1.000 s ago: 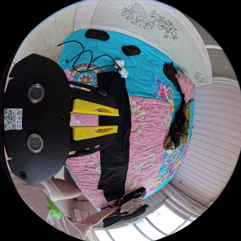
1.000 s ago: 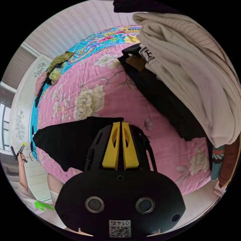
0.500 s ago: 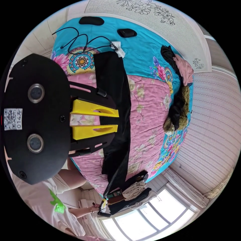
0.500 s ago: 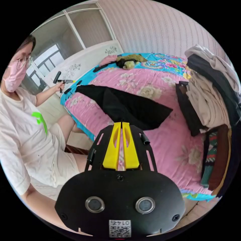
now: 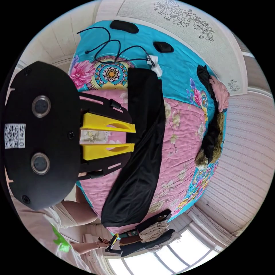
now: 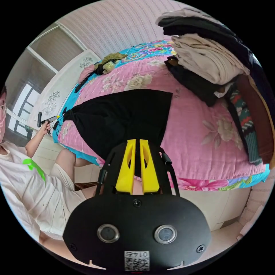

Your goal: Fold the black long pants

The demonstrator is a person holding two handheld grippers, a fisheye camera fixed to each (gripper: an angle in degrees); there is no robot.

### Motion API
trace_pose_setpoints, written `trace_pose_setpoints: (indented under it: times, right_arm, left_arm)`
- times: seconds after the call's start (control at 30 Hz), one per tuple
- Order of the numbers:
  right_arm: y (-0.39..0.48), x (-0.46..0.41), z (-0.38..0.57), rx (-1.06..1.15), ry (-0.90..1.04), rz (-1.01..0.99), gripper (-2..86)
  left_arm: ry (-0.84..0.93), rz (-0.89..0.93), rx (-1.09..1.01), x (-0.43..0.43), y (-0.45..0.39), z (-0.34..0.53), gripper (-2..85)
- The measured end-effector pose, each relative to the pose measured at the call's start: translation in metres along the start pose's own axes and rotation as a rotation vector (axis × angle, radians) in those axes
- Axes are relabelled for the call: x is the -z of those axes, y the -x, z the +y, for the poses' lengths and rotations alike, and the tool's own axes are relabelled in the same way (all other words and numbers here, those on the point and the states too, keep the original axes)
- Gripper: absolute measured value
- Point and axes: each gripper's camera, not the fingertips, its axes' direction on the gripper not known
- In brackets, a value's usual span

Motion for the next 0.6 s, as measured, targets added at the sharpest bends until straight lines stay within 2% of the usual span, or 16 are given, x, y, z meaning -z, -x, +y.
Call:
trace_pose_setpoints:
  times: [0.13, 0.2, 0.3, 0.37, 0.47, 0.6]
  right_arm:
    - [0.057, -0.054, -0.035, 0.124, -0.081, -0.151, 12.3]
    - [0.123, -0.12, -0.075, 0.252, -0.059, -0.36, 12.4]
    - [0.23, -0.211, -0.13, 0.409, 0.023, -0.51, 12.4]
    - [0.296, -0.263, -0.158, 0.5, 0.092, -0.524, 12.4]
    - [0.383, -0.339, -0.19, 0.607, 0.179, -0.409, 12.1]
    - [0.441, -0.42, -0.217, 0.614, 0.245, -0.3, 11.5]
  left_arm:
    - [-0.006, 0.032, 0.145, -0.007, 0.051, 0.016, 7.9]
    - [-0.04, 0.079, 0.215, -0.005, 0.071, 0.025, 7.6]
    - [-0.085, 0.143, 0.272, 0.005, 0.098, 0.045, 6.7]
    - [-0.111, 0.135, 0.283, 0.018, 0.117, 0.062, 6.4]
    - [-0.133, 0.092, 0.288, 0.033, 0.142, 0.078, 6.7]
    - [-0.167, 0.091, 0.3, 0.047, 0.169, 0.092, 7.1]
